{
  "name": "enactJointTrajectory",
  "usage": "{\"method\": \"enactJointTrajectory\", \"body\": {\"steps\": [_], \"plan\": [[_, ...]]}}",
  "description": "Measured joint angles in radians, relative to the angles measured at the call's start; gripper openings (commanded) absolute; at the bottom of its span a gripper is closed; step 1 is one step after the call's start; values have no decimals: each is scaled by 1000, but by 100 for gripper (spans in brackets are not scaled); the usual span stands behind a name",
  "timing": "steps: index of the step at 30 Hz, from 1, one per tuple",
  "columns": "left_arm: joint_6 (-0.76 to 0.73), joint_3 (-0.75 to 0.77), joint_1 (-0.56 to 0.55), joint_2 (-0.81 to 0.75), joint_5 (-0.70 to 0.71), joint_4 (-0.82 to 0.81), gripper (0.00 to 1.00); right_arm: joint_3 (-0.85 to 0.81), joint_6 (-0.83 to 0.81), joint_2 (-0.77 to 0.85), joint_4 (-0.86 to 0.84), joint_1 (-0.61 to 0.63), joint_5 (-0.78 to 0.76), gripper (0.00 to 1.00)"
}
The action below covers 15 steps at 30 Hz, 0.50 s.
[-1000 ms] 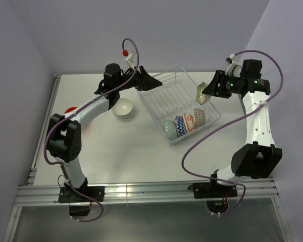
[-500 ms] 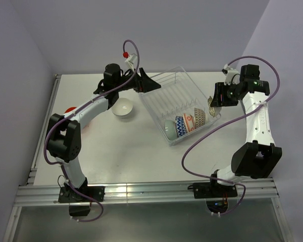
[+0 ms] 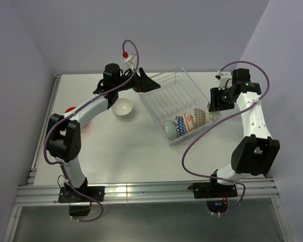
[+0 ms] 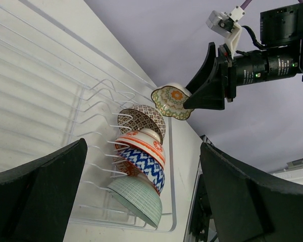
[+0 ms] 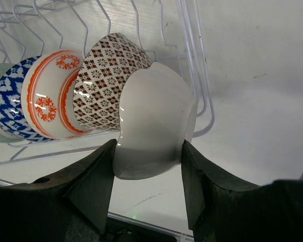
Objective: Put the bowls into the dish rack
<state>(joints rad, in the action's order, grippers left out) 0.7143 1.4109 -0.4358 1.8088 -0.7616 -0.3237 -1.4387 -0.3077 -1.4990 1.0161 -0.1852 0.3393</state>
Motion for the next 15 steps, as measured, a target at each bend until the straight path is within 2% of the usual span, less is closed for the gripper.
{"method": "enactJointTrajectory", "body": {"steps": [15], "plan": [[-22, -1, 1, -1, 0, 10, 99, 33, 11, -43, -89, 80, -109, 0]]}}
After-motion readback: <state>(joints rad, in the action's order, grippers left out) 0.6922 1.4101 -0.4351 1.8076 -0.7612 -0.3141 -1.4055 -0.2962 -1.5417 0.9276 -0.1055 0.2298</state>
